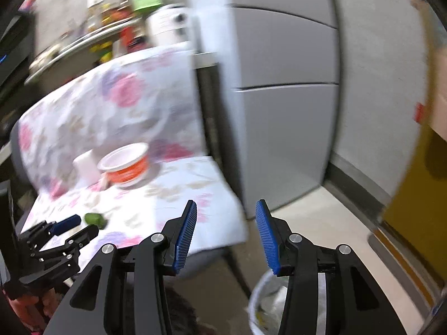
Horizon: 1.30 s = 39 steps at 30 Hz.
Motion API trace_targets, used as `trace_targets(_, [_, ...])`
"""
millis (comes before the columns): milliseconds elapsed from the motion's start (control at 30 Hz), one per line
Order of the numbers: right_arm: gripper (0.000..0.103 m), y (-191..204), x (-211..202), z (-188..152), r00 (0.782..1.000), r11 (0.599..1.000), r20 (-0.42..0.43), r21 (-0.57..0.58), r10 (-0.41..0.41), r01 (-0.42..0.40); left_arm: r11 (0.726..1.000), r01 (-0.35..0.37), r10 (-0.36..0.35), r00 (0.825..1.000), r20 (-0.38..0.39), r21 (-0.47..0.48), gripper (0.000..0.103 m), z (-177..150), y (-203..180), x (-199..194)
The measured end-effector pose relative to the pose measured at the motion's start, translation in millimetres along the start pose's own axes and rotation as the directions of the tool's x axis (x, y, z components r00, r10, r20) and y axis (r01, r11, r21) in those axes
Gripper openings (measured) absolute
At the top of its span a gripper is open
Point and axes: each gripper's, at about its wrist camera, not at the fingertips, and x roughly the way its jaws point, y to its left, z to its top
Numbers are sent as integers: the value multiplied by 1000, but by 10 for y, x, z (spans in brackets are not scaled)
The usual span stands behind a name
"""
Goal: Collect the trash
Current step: 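Move both grippers back toward the chair, then grasp the green cucumber with the left gripper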
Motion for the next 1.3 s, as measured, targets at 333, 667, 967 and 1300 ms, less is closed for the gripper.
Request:
trace_targets(333, [73,812,575,155,994,985,-51,-134,99,-105,974,-136,121,988,-92,-180,88,-101,893,109])
trace_targets(667, [73,838,975,163,988,987,-95,-95,124,-133,984,-151,131,973,-192,-94,90,22,717,615])
trace_targets(967, [73,727,1036,132,987,989,-109,-74,121,-129,980,-188,167,948,-270,-57,67,52,667,926])
trace_targets(1300, [73,833,1029,161,985,984,-111,-108,130,-142,978,-153,127,976,-177,-142,60,90,887,569])
